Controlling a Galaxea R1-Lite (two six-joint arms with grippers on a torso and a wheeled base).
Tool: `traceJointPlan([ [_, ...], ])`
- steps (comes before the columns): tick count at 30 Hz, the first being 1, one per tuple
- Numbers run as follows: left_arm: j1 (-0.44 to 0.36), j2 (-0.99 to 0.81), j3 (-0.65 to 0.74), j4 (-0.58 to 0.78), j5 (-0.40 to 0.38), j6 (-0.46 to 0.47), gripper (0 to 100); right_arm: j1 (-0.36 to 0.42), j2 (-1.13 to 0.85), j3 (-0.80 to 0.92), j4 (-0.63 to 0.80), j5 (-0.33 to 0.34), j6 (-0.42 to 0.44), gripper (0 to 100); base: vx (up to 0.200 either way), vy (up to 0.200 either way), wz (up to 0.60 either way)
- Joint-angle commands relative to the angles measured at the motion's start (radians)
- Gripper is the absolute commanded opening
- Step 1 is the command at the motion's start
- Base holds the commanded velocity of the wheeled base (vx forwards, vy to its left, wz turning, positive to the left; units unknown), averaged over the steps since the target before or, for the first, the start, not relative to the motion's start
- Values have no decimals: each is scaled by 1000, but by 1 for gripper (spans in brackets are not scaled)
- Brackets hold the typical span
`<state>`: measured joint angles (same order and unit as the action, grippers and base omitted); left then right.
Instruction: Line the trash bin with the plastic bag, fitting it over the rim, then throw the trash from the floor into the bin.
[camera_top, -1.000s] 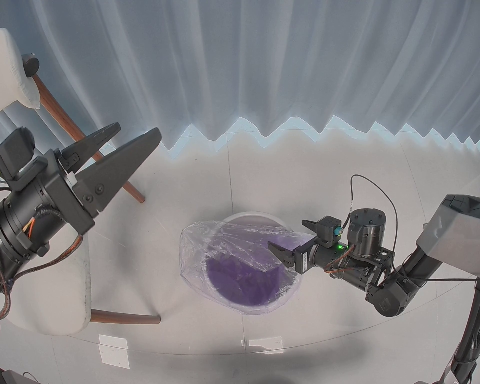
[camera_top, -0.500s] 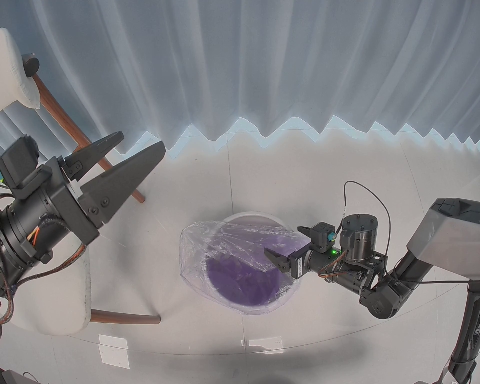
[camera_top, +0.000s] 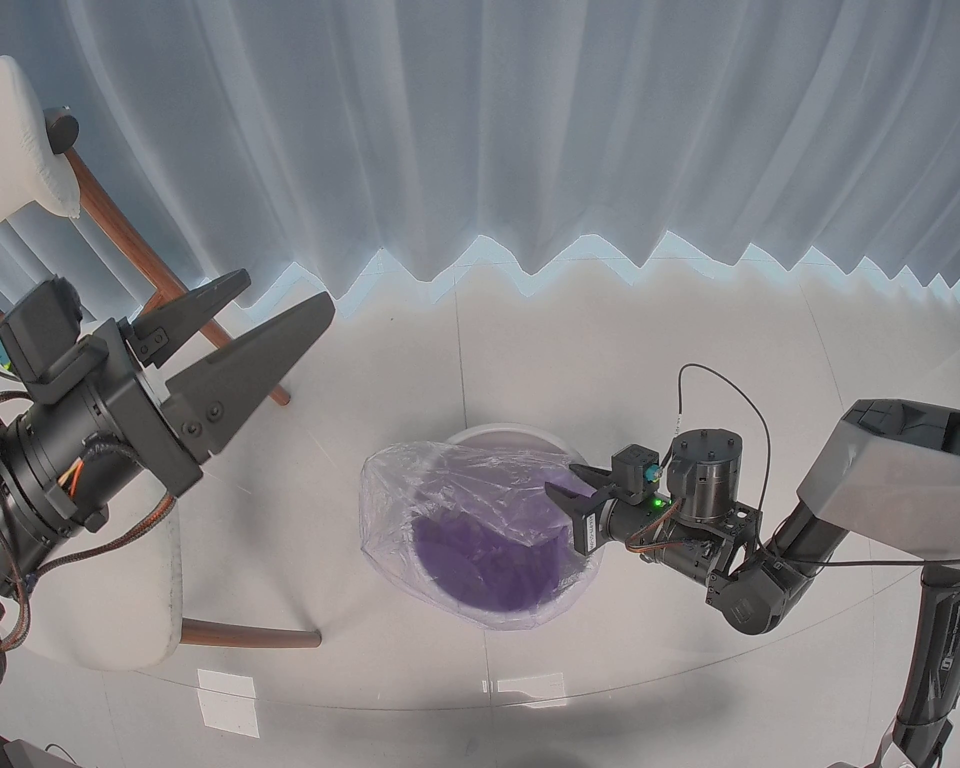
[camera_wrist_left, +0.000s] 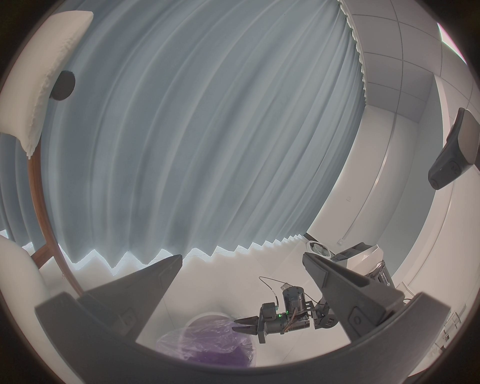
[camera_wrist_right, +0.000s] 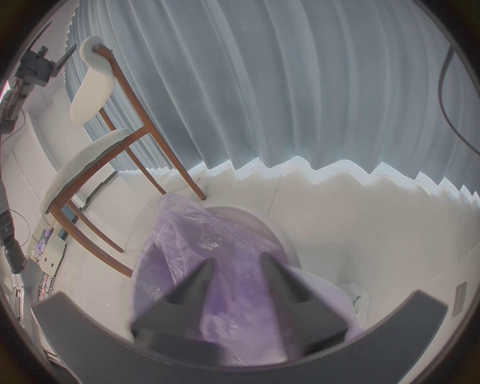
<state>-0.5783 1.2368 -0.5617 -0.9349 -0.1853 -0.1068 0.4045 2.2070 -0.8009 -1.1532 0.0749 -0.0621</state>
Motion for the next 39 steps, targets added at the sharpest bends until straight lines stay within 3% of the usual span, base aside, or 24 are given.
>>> traceJointPlan([
  [1,0,3,2,-1,0,-1,100,-1,2,-1,0,0,-1,0,0,0,0],
  [19,0,3,0,1,0,1,100,-56,13,-198,12,20,4,0,0,0,0],
  [22,0,3,2,1,0,1,100,-90,51,-310,69,40,12,0,0,0,0],
  [24,0,3,2,1,0,1,100,-99,60,-365,115,57,33,0,0,0,0],
  [30,0,3,2,1,0,1,100,-110,108,-584,274,106,219,0,0,0,0],
  [39,0,3,2,1,0,1,100,-138,191,-702,303,137,406,0,0,0,0],
])
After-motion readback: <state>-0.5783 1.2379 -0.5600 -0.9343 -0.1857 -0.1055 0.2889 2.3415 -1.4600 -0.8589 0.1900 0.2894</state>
